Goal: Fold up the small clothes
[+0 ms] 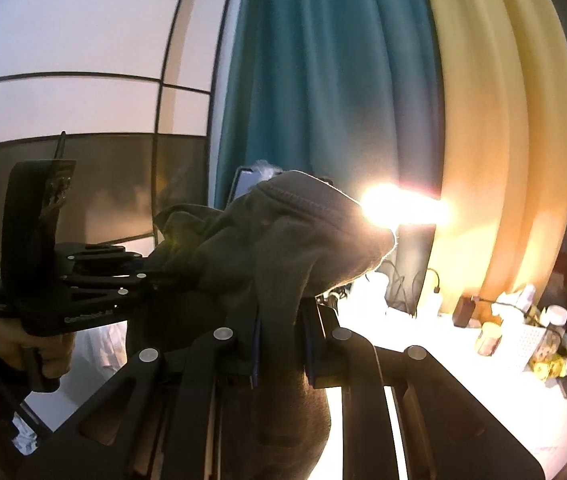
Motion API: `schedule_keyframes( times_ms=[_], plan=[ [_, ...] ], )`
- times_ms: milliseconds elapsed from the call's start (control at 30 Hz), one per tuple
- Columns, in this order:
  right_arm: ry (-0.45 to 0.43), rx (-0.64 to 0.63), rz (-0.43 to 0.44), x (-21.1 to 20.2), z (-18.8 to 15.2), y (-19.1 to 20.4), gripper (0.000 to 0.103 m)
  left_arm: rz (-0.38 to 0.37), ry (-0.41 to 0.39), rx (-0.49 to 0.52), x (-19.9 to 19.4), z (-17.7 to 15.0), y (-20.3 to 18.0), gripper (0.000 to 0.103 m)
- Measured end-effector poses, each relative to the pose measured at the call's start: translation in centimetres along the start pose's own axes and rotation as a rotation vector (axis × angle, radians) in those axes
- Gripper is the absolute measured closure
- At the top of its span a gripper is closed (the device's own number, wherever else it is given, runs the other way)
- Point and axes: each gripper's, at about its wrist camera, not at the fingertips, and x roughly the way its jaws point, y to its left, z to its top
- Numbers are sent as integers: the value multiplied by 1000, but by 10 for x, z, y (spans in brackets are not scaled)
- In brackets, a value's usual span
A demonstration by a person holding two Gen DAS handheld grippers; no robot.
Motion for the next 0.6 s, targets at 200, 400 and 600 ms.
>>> schedule_keyframes(
  times_ms=[200,400,600],
  plan=[
    [30,43,-4,17,-8,-17,85,-9,32,-1,19,-1,0,89],
    [61,88,-11,36,-15,-36,85,-18,67,2,41,1,-2,89],
    [104,121,-10,62,-24,-56,85,-22,112,-2,66,-1,0,89]
  ],
)
